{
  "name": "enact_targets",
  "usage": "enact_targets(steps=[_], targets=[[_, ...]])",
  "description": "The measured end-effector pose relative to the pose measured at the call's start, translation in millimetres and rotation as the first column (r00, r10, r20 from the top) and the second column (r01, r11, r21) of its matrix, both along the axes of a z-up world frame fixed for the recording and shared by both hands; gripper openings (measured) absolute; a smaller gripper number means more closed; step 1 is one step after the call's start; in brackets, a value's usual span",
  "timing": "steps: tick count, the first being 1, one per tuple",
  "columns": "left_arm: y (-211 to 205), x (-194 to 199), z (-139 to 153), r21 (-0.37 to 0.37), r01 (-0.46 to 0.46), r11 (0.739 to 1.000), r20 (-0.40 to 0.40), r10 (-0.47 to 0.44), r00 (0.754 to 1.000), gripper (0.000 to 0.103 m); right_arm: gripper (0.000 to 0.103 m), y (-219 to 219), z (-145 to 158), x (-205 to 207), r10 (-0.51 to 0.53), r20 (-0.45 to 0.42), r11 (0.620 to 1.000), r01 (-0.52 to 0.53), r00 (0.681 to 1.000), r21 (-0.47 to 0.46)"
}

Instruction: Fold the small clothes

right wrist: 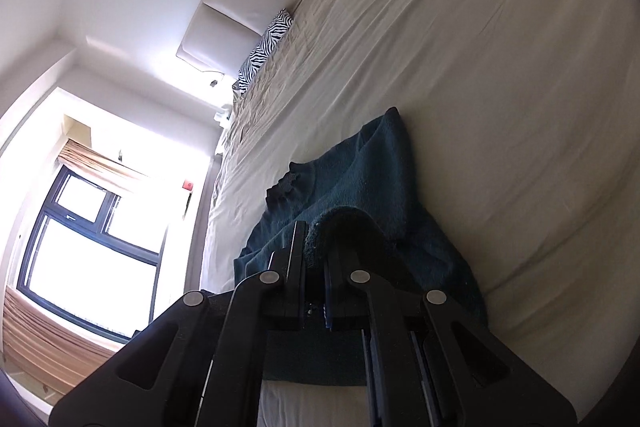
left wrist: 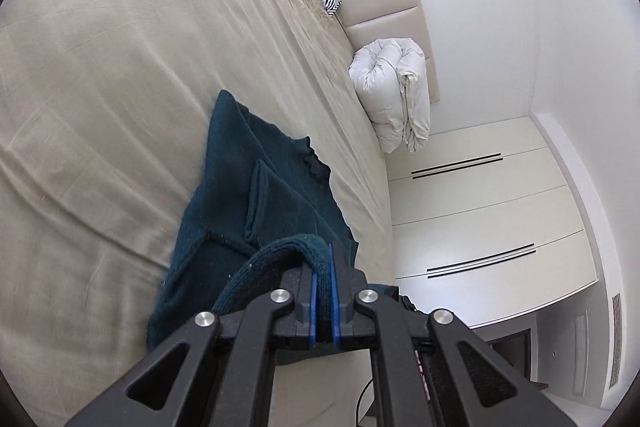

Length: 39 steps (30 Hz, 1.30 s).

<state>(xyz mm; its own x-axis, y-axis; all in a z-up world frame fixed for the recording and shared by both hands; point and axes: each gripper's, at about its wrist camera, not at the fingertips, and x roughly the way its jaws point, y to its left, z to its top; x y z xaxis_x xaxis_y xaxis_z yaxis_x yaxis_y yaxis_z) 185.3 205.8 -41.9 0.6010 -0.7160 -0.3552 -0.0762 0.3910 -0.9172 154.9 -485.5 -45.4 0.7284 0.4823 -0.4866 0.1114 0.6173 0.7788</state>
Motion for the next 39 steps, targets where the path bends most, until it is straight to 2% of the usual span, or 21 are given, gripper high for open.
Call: enact_targets(steps=[8,13,14,15,16,17,18,19,20,25,30,33,35,39], targets=[[6.9,70.0,-17.7,0.005,-0.029,1.000,-0.039,0.029,0.999,0.006,0.005,5.8,-23.6,92.7,-0.026,-0.048,0.999,0.025,0.998,-0.026],[8.5,106.2,-37.8,0.035,-0.046,0.998,-0.070,0.049,0.996,0.007,0.008,0.7,-51.3,137.8,-0.069,-0.101,0.998,0.068,0.992,-0.013],[9.3,112.3,-43.5,0.051,-0.055,0.997,-0.084,0.059,0.995,0.010,0.009,-1.0,-58.5,145.0,-0.080,-0.116,0.997,0.079,0.990,-0.010],[10.3,117.6,-50.3,0.056,-0.062,0.996,-0.101,0.068,0.993,0.028,0.009,-3.7,-65.1,152.2,-0.094,-0.135,0.996,0.094,0.986,-0.002],[12.9,120.3,-56.9,0.051,-0.077,0.996,-0.112,0.082,0.990,0.040,0.010,-6.2,-72.9,158.2,-0.106,-0.158,0.994,0.108,0.982,0.006],[15.7,121.1,-61.9,0.044,-0.094,0.995,-0.118,0.099,0.988,0.060,0.021,-8.7,-79.7,163.1,-0.120,-0.176,0.992,0.124,0.977,0.011],[18.6,120.0,-65.3,0.043,-0.107,0.993,-0.119,0.112,0.987,0.063,0.030,-10.9,-84.4,165.6,-0.137,-0.181,0.990,0.142,0.974,0.011],[19.6,118.8,-67.3,0.048,-0.104,0.993,-0.115,0.109,0.987,0.063,0.057,-12.3,-87.0,165.4,-0.152,-0.173,0.988,0.155,0.973,0.007],[19.1,116.9,-68.2,0.057,-0.092,0.994,-0.111,0.098,0.989,0.063,0.075,-14.0,-87.8,163.4,-0.167,-0.157,0.986,0.169,0.973,0.001],[12.4,89.1,-58.1,0.149,-0.052,0.987,-0.061,0.061,0.996,0.063,0.075,-14.5,-85.9,151.9,-0.177,-0.124,0.984,0.170,0.976,-0.059],[-0.5,48.9,-41.1,0.275,-0.052,0.960,0.010,0.051,0.999,0.063,0.070,2.9,-66.3,128.3,-0.109,-0.094,0.968,0.084,0.990,-0.238],[-13.2,30.1,-39.0,0.340,-0.043,0.939,0.021,0.038,0.999,0.063,0.063,18.0,-61.7,112.2,-0.066,-0.113,0.933,0.021,0.991,-0.360],[-21.4,16.0,-39.4,0.388,-0.039,0.921,0.034,0.028,0.999,0.063,0.055,27.8,-63.3,100.2,-0.033,-0.127,0.911,-0.022,0.991,-0.411],[-40.6,0.4,-43.8,0.450,-0.012,0.893,0.041,-0.007,0.999,0.063,0.051,53.4,-69.8,73.1,0.028,-0.157,0.832,-0.110,0.987,-0.544]])
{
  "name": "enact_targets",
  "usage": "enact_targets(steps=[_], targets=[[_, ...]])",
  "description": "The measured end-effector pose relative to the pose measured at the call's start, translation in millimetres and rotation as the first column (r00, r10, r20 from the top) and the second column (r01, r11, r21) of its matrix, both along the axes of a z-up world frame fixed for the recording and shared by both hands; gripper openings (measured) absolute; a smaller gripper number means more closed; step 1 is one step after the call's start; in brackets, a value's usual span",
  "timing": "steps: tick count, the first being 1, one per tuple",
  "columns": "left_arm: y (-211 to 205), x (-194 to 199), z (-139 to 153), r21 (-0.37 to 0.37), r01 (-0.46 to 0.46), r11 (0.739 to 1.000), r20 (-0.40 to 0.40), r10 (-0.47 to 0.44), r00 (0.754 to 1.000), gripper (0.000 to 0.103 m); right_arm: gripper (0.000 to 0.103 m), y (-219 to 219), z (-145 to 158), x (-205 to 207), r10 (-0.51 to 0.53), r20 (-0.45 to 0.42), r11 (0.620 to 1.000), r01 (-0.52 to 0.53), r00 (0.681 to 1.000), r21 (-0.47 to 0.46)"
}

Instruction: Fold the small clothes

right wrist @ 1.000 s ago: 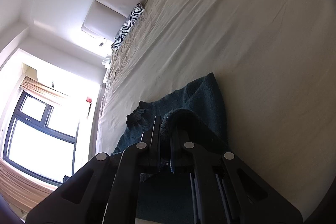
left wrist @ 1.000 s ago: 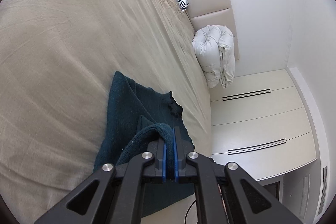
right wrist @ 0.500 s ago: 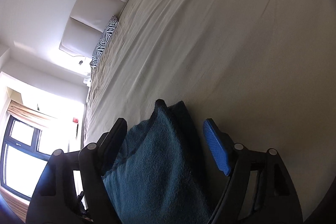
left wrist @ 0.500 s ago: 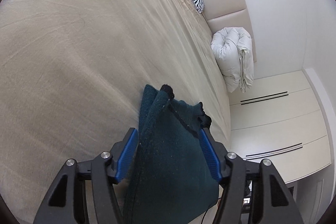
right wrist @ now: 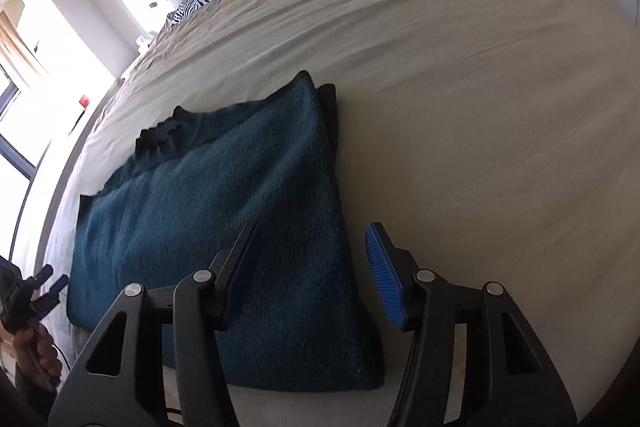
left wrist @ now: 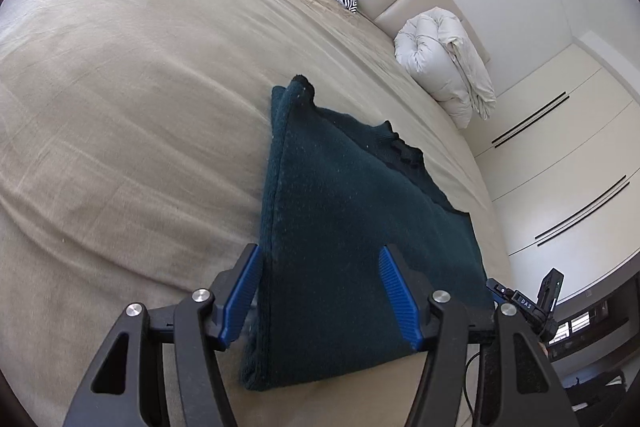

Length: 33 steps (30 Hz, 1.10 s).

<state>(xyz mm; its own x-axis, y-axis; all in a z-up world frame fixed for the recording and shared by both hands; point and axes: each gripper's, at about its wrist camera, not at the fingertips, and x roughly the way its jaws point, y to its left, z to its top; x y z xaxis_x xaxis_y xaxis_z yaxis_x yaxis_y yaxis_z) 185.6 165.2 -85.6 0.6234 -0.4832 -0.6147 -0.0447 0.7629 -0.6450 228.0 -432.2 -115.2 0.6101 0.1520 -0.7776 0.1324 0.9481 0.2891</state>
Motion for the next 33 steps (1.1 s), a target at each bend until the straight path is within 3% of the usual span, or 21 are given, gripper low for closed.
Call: enact_targets(steps=[4,9,18,19,21,23,27,33], targets=[[-8.0,-3.0,-4.9,0.040,0.005,0.999,0.000,-0.005,1.000,0.061,0.045,-2.9,-9.8,-26.3,0.007,-0.021,0.999,-0.007,1.000,-0.033],[-6.9,-5.5,-8.8,0.092,-0.004,0.996,-0.009,0.005,1.000,0.039,0.036,-12.8,-11.3,-40.7,-0.028,-0.023,1.000,0.028,0.999,-0.004],[-11.4,-4.9,-10.4,0.146,-0.009,0.989,-0.010,0.011,1.000,0.039,0.024,-7.7,-3.7,-51.6,-0.034,0.006,0.999,0.035,0.999,-0.035],[-12.3,-5.4,-10.4,0.155,-0.009,0.988,-0.009,0.010,1.000,0.036,0.018,-7.2,-2.8,-52.4,-0.036,0.007,0.998,0.036,0.999,-0.046],[-14.2,-5.8,-10.3,0.188,-0.012,0.982,-0.012,0.015,1.000,0.015,0.011,-7.0,-1.5,-54.1,-0.040,0.009,0.997,0.041,0.999,-0.066],[-13.2,-5.9,-11.5,0.187,-0.017,0.982,-0.014,0.020,1.000,0.014,0.006,-7.4,-1.0,-56.1,-0.040,0.008,0.996,0.041,0.999,-0.075],[-16.1,-6.9,-10.2,0.221,-0.011,0.975,-0.009,0.013,1.000,0.012,0.005,-4.1,1.1,-59.6,-0.040,0.015,0.993,0.042,0.999,-0.109],[-15.5,-6.1,-11.5,0.231,0.003,0.973,-0.015,0.000,1.000,0.011,0.005,-11.6,-3.4,-66.4,-0.066,0.005,0.996,0.066,0.998,-0.066]])
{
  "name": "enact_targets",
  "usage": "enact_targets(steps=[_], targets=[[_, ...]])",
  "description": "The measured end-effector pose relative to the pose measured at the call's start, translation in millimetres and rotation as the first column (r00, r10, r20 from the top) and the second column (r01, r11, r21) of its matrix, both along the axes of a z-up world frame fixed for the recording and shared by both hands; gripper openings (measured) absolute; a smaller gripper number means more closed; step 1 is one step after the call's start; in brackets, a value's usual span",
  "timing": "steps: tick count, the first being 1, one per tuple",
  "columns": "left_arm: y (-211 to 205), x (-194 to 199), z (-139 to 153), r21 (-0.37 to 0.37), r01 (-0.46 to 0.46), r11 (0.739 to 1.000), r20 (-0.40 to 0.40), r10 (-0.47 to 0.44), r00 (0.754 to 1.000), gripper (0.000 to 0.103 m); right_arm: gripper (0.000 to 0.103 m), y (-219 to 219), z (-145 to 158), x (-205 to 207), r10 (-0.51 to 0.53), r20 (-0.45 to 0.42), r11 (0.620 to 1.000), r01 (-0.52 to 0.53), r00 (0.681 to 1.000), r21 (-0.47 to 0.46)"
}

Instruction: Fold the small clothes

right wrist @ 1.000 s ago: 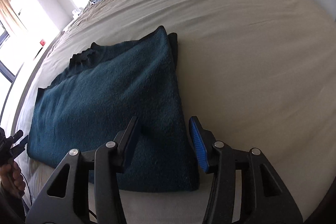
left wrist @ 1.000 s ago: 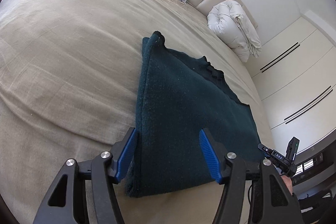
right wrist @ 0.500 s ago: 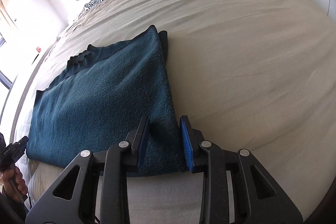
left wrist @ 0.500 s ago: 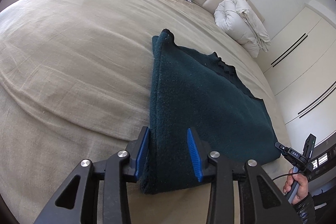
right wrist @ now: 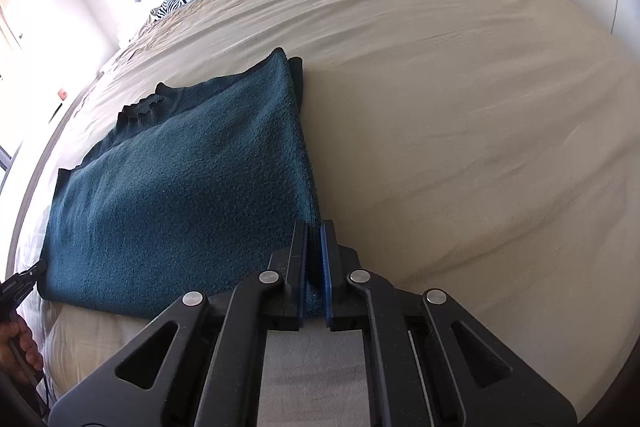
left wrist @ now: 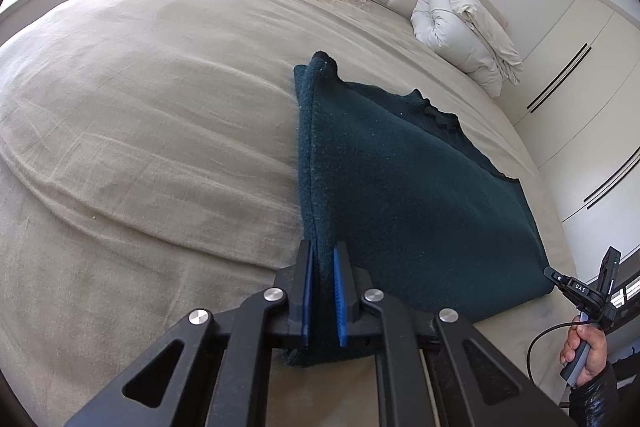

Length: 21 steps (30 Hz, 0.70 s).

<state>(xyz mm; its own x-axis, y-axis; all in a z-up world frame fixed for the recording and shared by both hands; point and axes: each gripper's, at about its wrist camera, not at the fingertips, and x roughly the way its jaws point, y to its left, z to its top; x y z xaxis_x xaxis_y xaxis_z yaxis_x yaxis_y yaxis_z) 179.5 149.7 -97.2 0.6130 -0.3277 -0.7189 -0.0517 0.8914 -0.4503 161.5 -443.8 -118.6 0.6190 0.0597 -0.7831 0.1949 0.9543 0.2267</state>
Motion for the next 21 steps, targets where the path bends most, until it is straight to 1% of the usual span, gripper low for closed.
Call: enact_targets(steps=[7,14,21], targets=[[1.6,-0.8,-2.8,0.006,0.016,1.000,-0.006,-0.016,1.000,0.010,0.005,-8.1,-4.6,-12.7,-0.021,0.001,0.999,0.021,1.000,0.046],[5.0,-4.8,-7.8,-0.003,0.023,1.000,-0.011,-0.023,1.000,0.010,0.005,-14.5,-16.3,-13.1,-0.028,0.002,0.995,0.027,1.000,0.099],[8.9,-8.1,-10.4,-0.015,0.019,1.000,-0.012,-0.019,1.000,0.010,0.006,-15.8,-19.2,-13.1,-0.011,0.003,0.994,0.010,1.000,0.109]])
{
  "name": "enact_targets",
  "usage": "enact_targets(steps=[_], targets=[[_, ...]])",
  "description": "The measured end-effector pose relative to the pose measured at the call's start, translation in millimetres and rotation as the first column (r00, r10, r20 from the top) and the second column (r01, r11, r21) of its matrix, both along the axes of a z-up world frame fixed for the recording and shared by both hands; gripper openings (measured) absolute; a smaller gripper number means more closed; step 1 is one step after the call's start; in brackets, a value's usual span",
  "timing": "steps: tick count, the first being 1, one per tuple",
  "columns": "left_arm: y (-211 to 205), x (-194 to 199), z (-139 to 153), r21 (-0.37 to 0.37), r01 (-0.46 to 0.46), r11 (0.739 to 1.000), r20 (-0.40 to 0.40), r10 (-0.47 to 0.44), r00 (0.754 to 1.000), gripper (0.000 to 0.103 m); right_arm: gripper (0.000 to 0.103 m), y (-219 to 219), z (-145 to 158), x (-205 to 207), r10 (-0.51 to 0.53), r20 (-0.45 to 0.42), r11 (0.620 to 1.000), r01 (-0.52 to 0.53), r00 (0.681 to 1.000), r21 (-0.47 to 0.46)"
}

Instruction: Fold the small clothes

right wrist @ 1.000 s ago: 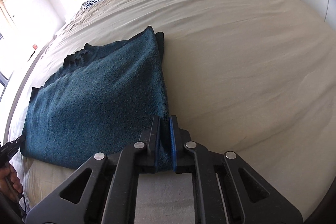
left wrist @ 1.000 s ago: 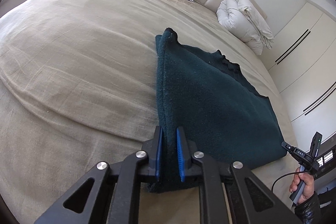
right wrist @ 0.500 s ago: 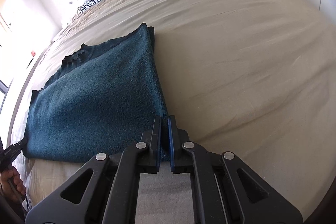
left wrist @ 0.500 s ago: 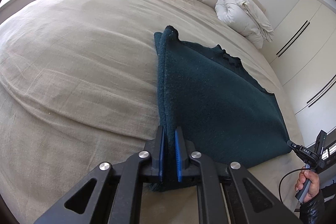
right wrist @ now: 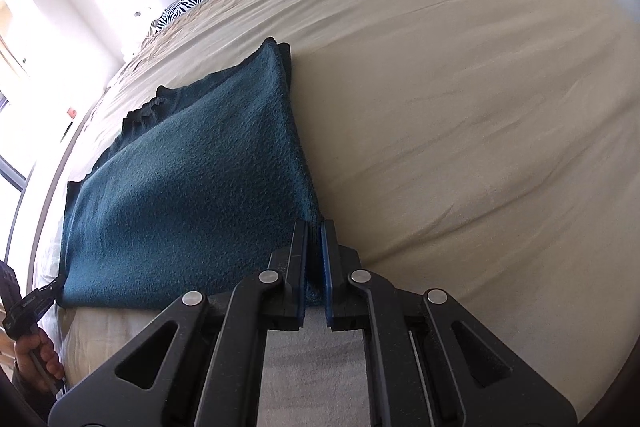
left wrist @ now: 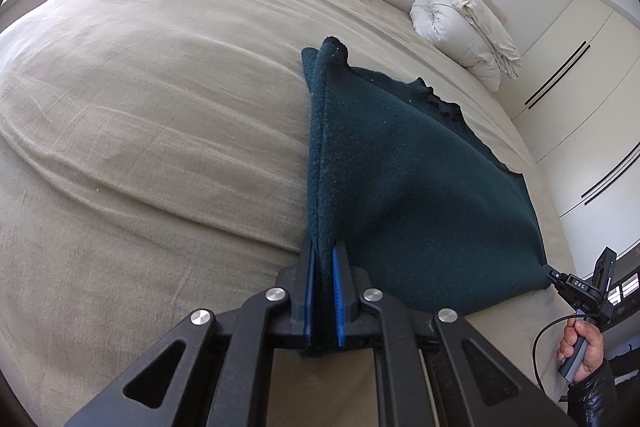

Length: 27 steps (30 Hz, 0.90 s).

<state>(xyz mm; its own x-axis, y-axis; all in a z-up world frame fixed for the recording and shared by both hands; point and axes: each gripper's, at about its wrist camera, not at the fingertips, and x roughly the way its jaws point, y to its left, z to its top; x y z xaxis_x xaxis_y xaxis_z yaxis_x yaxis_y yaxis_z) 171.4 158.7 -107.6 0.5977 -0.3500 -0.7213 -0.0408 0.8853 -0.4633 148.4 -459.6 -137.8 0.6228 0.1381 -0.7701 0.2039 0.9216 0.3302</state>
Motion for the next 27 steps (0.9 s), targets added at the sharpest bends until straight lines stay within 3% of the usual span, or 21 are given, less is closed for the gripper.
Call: enact_targets(steps=[3,5,6,7,8,13,15,18,23,27], targets=[[1.8,-2.0,2.1,-0.021,0.012,1.000,0.013,-0.011,1.000,0.011,0.010,-5.5,0.0,-0.1,-0.012,0.000,0.999,0.012,1.000,0.039],[5.8,-3.6,1.7,-0.031,0.009,0.999,-0.005,-0.009,1.000,0.017,0.030,-12.2,3.4,-4.3,-0.049,-0.001,0.996,0.049,0.999,0.068],[8.7,-5.2,2.3,-0.036,0.000,0.999,-0.015,0.000,1.000,0.028,0.036,-16.7,6.1,-7.8,-0.079,0.006,0.994,0.079,0.997,0.081],[11.0,-7.1,4.4,-0.036,-0.008,0.999,-0.023,0.008,1.000,0.031,0.051,-21.1,10.0,-12.1,-0.112,0.020,0.990,0.110,0.993,0.091],[12.5,-9.6,9.4,-0.018,-0.023,1.000,-0.021,0.022,1.000,0.032,0.057,-24.0,15.8,-17.0,-0.144,0.045,0.986,0.140,0.989,0.091],[7.4,-8.2,55.1,0.092,-0.075,0.993,0.095,0.067,0.993,0.034,0.057,-17.7,51.6,-16.8,-0.160,0.138,0.987,0.154,0.977,0.051],[-8.6,7.8,74.4,0.122,-0.023,0.992,0.154,0.004,0.988,0.046,0.057,-7.5,61.6,-3.8,-0.122,0.160,0.991,0.110,0.980,0.078],[-44.5,45.3,91.1,0.190,0.073,0.979,0.228,-0.116,0.967,0.056,0.057,21.0,67.3,32.4,-0.022,0.164,0.990,-0.001,0.986,0.138],[-95.0,125.6,80.2,0.258,0.161,0.953,0.243,-0.225,0.944,0.056,0.057,88.6,56.5,103.4,0.160,0.182,0.935,-0.208,0.970,0.288],[-101.6,173.5,47.2,0.236,0.132,0.963,0.171,-0.175,0.970,0.056,0.057,138.3,28.0,157.9,0.236,0.127,0.863,-0.268,0.963,0.429]])
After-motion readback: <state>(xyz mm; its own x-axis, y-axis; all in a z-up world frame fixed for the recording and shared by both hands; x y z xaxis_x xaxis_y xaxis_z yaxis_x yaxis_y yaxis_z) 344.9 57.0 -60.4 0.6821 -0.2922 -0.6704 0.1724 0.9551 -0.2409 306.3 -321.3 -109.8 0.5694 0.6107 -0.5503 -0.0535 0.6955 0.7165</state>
